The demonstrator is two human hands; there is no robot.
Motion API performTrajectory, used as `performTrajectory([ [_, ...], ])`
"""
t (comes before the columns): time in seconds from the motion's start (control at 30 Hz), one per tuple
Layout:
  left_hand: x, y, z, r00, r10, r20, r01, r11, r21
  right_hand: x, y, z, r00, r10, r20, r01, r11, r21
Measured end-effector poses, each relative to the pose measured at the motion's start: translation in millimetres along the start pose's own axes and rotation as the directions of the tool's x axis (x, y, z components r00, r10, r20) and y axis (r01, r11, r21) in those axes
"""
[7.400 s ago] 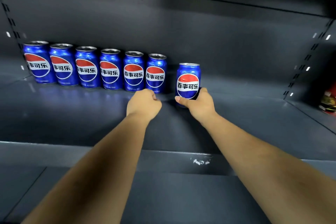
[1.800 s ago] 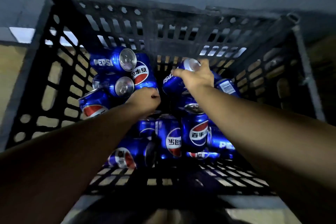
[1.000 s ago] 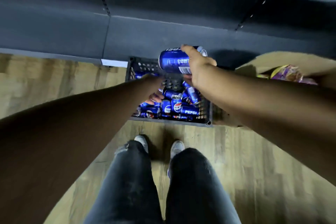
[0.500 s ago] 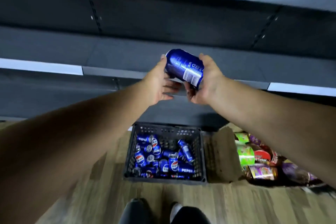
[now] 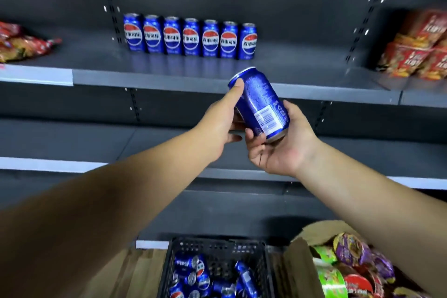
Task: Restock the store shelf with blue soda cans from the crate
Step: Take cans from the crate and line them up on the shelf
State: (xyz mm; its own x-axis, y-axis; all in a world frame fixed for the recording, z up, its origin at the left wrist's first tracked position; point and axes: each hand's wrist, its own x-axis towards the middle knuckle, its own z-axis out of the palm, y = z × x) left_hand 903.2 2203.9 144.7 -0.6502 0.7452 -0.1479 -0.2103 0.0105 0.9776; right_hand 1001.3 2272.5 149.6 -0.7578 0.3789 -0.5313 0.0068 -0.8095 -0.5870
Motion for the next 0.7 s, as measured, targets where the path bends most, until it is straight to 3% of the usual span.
performTrajectory([
  [0.2, -8.2, 31.4, 17.9, 0.992, 0.123, -0.006, -0.123, 0.992, -0.031, -23.6, -15.8, 7.4, 0.981, 0.025, 0.193, -0.039, 0.997, 0.067],
  [0.33, -22.6, 54.5, 32.1, 0.986, 0.164, -0.035, -0.167, 0.978, -0.121, -34.1, -16.9, 10.0, 0.948, 0.034, 0.316, -0.035, 0.999, 0.0],
  [0.6, -49.0, 86.4, 40.0, 0.956, 0.293, -0.02, -0.292, 0.938, -0.188, -58.9, -19.1, 5.8, 0.845, 0.002, 0.534, 0.08, 0.988, -0.132],
  [0.7, -55.1, 93.7, 37.9, 0.959, 0.272, 0.078, -0.245, 0.936, -0.253, -61.9, -22.6, 1.7, 0.75, 0.031, 0.661, 0.145, 0.967, -0.211],
])
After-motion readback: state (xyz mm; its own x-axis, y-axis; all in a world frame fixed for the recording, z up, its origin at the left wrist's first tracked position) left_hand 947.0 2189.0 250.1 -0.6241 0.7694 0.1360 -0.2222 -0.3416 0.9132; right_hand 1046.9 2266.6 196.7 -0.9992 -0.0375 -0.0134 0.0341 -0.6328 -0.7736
